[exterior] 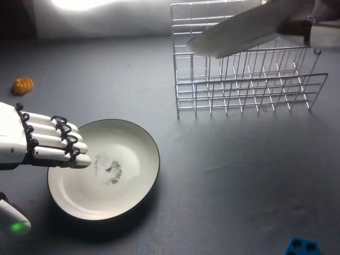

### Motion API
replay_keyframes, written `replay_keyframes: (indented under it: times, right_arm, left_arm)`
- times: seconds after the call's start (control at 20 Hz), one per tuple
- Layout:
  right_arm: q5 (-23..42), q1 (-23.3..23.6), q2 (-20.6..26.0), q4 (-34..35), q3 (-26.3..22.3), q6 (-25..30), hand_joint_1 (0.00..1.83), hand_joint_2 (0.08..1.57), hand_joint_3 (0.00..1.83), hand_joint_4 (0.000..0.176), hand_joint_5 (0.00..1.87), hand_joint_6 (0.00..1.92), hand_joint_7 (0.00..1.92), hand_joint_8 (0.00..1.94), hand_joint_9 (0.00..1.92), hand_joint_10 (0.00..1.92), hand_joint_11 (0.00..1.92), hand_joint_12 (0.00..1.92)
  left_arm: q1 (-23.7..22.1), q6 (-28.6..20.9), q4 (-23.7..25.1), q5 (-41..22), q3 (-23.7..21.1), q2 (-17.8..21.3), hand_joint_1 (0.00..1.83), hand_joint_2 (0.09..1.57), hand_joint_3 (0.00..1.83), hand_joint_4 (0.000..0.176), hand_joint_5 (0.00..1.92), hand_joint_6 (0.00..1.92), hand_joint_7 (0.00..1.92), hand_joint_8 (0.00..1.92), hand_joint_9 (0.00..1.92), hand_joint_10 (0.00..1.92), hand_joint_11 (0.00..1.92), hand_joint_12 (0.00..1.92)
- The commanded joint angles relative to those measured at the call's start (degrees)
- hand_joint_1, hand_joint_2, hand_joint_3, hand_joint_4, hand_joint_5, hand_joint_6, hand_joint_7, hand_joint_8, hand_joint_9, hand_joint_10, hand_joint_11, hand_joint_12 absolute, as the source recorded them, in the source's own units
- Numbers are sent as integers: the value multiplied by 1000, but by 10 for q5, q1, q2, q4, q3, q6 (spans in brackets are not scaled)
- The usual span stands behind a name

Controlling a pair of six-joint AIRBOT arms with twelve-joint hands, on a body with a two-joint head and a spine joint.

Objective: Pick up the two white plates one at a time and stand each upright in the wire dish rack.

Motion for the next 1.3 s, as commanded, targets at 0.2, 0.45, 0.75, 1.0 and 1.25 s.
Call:
replay_keyframes:
  times: [0.2, 0.45, 0.75, 1.0, 1.25]
  right_arm:
    - [49, 15, 8, -9, 8, 21, 1229, 1099, 0, 14, 964, 1024, 1085, 812, 1269, 2, 890, 792]
    - [15, 37, 7, 5, 14, 26, 1234, 1090, 0, 9, 975, 993, 1114, 776, 1271, 3, 891, 775]
    - [-39, 84, -1, 28, 25, 30, 1229, 1097, 1, 18, 974, 1003, 1082, 821, 1263, 0, 877, 818]
    - [-100, 119, -15, 76, 47, 19, 1231, 1094, 0, 17, 981, 997, 1092, 801, 1265, 4, 892, 808]
    - [-162, 146, -26, 145, 77, -11, 1233, 1091, 0, 16, 985, 976, 1099, 804, 1280, 9, 890, 813]
  left_arm:
    - [-4, -2, -27, -17, -3, 6, 0, 1064, 0, 0, 0, 0, 0, 0, 0, 0, 0, 0]
    - [-4, -3, -27, -17, -3, 6, 0, 1065, 1, 0, 0, 0, 0, 0, 0, 0, 0, 0]
    - [-5, -3, -27, -16, -4, 6, 0, 1060, 0, 0, 0, 0, 0, 0, 0, 0, 0, 0]
    - [-5, -3, -27, -16, -4, 5, 0, 1063, 0, 0, 0, 0, 0, 0, 0, 0, 0, 0]
    - [-5, -3, -27, -16, -4, 6, 0, 1057, 0, 0, 0, 0, 0, 0, 0, 0, 0, 0]
